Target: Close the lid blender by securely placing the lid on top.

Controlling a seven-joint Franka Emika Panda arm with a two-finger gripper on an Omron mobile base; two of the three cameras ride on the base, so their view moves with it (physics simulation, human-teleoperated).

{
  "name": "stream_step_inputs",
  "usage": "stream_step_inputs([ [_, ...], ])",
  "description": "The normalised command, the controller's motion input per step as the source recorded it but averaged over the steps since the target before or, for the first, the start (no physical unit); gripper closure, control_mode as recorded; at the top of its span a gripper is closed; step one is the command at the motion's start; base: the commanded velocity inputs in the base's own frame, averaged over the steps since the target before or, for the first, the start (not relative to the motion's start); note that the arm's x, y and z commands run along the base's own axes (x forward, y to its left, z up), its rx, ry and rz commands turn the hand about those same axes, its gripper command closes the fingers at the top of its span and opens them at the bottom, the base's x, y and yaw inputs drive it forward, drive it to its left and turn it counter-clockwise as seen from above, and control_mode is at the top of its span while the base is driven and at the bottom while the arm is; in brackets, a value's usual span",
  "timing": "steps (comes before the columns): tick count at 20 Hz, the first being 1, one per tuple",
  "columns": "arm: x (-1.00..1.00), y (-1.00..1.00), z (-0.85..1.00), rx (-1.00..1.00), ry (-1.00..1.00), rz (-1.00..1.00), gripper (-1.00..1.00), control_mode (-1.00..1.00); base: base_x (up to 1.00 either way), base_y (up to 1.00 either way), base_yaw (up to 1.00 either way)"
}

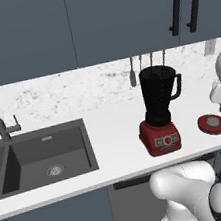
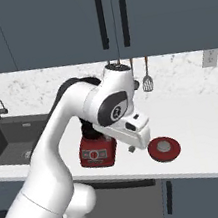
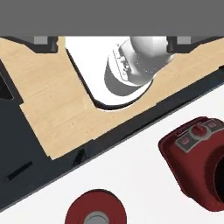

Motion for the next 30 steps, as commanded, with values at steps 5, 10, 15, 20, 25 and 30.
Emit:
stream_step_inputs([
  [5,0.71,-0.93,-0.25,0.06,0.15,-0.02,-1.00,-1.00,0.00,0.00,0.00],
  [10,0.77,-0.46,-0.30,0.00,0.11,0.00,-1.00,-1.00,0.00,0.00,0.00],
  [15,0.55,-0.21,-0.51,0.00,0.07,0.00,-1.00,-1.00,0.00,0.00,0.00],
  [20,0.22,-0.24,-0.54,0.06,0.04,0.00,-1.00,-1.00,0.00,0.00,0.00],
  [25,0.06,-0.15,-0.32,0.05,0.01,0.00,-1.00,-1.00,0.00,0.00,0.00],
  [30,0.17,-0.09,-0.45,0.02,0.05,0.00,-1.00,-1.00,0.00,0.00,0.00],
])
